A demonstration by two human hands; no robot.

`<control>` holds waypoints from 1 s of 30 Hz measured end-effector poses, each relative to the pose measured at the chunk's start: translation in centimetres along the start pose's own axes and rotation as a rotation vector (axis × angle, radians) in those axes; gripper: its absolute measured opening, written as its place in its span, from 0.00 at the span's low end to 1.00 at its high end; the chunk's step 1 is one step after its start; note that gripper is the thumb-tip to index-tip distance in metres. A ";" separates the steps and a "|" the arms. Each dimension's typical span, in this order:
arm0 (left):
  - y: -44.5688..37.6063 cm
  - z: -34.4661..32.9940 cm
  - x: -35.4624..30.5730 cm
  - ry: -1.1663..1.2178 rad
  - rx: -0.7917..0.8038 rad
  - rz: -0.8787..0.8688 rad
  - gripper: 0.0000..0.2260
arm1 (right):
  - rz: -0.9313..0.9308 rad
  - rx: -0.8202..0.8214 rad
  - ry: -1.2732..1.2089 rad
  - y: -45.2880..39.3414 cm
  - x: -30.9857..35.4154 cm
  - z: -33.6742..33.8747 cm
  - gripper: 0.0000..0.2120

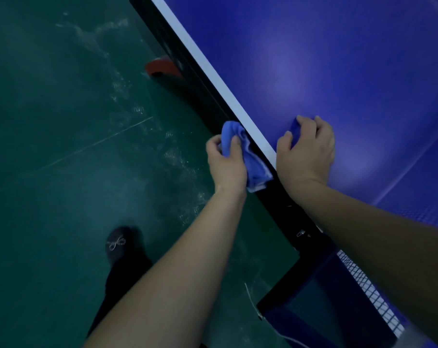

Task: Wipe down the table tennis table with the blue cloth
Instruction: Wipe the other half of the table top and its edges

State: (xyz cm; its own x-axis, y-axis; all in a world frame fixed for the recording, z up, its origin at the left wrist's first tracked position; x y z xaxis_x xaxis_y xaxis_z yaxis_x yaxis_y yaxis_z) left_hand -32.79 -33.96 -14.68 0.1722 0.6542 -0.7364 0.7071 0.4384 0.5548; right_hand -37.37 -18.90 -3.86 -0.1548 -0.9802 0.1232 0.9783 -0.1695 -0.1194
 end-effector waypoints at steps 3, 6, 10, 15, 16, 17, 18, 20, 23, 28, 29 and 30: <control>-4.5 -0.7 -5.1 -0.008 -0.041 -0.116 0.05 | -0.006 -0.005 -0.008 -0.1 0.0 0.1 0.21; -9.4 -1.1 -10.4 -0.019 -0.037 -0.151 0.07 | -0.003 -0.012 -0.010 -0.2 0.2 0.2 0.21; -10.6 -0.5 -9.8 0.030 -0.049 -0.075 0.08 | -0.026 -0.004 -0.028 -0.6 0.5 0.2 0.18; -7.8 -0.8 -6.0 -0.024 0.055 0.002 0.07 | 0.187 -0.012 -0.056 -5.1 6.7 0.5 0.15; -9.3 -0.9 -7.1 -0.030 0.042 -0.024 0.07 | 0.257 -0.011 -0.052 -6.6 8.9 0.2 0.16; -11.5 -0.8 -8.5 -0.031 0.011 -0.059 0.07 | 0.317 0.005 -0.050 -8.2 11.1 -0.4 0.17; -13.9 -0.6 -10.3 -0.024 -0.025 -0.087 0.08 | 0.366 0.026 -0.050 -9.8 13.2 -1.0 0.18; -18.6 -0.1 -13.2 0.002 -0.095 -0.098 0.11 | 0.440 0.063 -0.047 -12.9 17.3 -2.5 0.19; -20.6 0.3 -14.0 0.030 -0.166 -0.104 0.12 | 0.556 0.074 -0.028 -16.6 23.1 -4.2 0.19; -15.9 -0.6 -12.2 -0.006 -0.135 -0.153 0.11 | 0.640 0.050 0.017 -21.5 29.7 -6.2 0.20; -17.0 -0.7 -13.2 -0.007 -0.133 -0.189 0.11 | 0.641 0.042 0.010 -22.1 30.1 -6.3 0.20; -18.7 -0.8 -14.6 -0.011 -0.144 -0.228 0.10 | 0.633 0.037 -0.004 -22.6 30.2 -6.3 0.20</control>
State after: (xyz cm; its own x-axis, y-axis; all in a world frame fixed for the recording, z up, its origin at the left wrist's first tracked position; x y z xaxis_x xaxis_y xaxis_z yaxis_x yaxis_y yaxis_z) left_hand -49.09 -51.19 -13.99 0.0277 0.5222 -0.8524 0.6236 0.6574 0.4230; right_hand -64.99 -45.33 -3.68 0.4562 -0.8888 0.0439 0.8841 0.4471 -0.1362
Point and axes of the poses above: each hand's wrist, its own y-axis away from the middle knuckle, its own z-axis out of the back of the hand, x = y × z, the point moved 8 cm from there along -y, towards the middle knuckle, and after that the axes turned 12 degrees about y, right-handed, at the moved point
